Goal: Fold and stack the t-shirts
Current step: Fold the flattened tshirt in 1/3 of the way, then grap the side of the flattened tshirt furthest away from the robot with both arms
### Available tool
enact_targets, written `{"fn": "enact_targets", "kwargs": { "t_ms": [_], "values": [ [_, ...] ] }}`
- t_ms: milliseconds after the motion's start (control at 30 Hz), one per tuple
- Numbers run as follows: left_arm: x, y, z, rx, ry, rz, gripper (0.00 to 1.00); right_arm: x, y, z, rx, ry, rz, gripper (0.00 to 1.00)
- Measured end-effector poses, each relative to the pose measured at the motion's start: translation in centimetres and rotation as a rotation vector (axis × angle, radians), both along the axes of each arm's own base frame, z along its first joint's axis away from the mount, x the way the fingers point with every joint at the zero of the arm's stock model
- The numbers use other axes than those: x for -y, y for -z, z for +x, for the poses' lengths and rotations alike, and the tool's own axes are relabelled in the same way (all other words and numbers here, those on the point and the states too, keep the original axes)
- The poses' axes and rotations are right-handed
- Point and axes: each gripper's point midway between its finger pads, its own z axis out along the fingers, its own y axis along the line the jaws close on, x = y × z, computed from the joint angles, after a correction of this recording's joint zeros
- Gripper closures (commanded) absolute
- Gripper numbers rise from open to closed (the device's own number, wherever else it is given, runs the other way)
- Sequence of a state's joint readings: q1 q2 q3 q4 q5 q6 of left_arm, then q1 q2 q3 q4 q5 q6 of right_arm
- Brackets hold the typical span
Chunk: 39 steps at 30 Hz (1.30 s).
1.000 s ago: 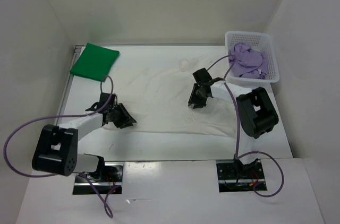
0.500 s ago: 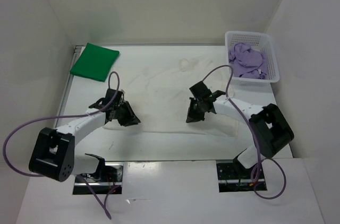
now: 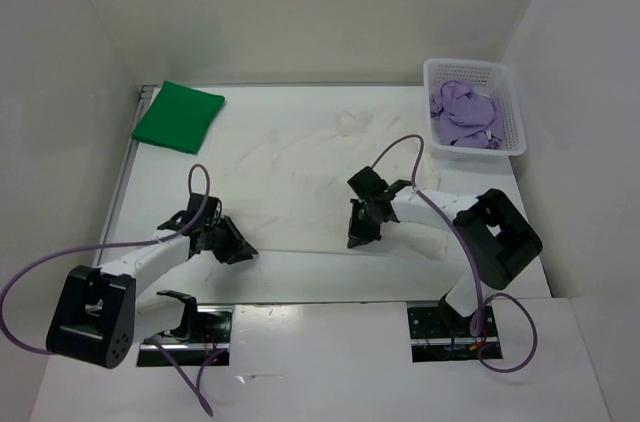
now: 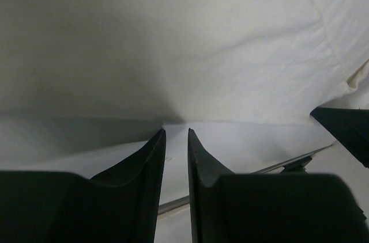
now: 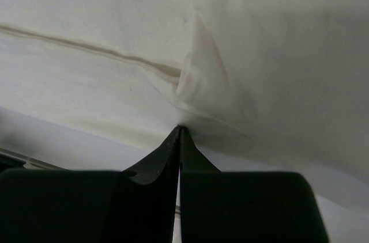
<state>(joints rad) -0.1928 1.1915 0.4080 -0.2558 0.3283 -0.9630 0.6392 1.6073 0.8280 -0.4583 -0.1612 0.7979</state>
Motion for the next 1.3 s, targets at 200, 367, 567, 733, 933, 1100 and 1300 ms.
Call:
{"fn": "enact_targets", "kwargs": {
  "t_ms": [200, 367, 567, 733, 933, 1100, 1300],
  "values": [
    [-0.4, 0.0, -2.4, -0.082, -0.039, 0.002, 0.73, -1.6, 0.0, -2.4, -0.023, -0.082, 0.022, 0.96],
    [-0.4, -0.5, -3.4, -0.129, -0.046, -0.009, 0.76, -1.4, -0.1, -4.4, -0.069, -0.111, 0.017, 0.87],
    [0.5, -9.6, 6.3, 0.140, -0.023, -0.015, 0.70, -1.1, -2.5, -2.5, -0.047, -0.123, -0.011, 0.74],
    [-3.6, -18.6, 20.7, 0.516, -0.169, 0.092, 0.55, -1.4, -5.4, 1.3, 0.043, -0.095, 0.065, 0.96],
    [-10.2, -12.4, 30.4, 0.455, -0.306, 0.301, 0.51, 1.4, -7.7, 6.5, 0.121, 0.026, 0.105, 0.95],
    [-13.5, -6.7, 35.1, 0.356, -0.318, 0.441, 0.48, 2.5, -11.4, 12.1, 0.256, 0.067, 0.145, 0.91],
    [-15.4, -5.0, 38.8, 0.365, -0.285, 0.559, 0.47, 4.4, -11.1, 14.1, 0.258, 0.105, 0.155, 0.81]
  ]
}}
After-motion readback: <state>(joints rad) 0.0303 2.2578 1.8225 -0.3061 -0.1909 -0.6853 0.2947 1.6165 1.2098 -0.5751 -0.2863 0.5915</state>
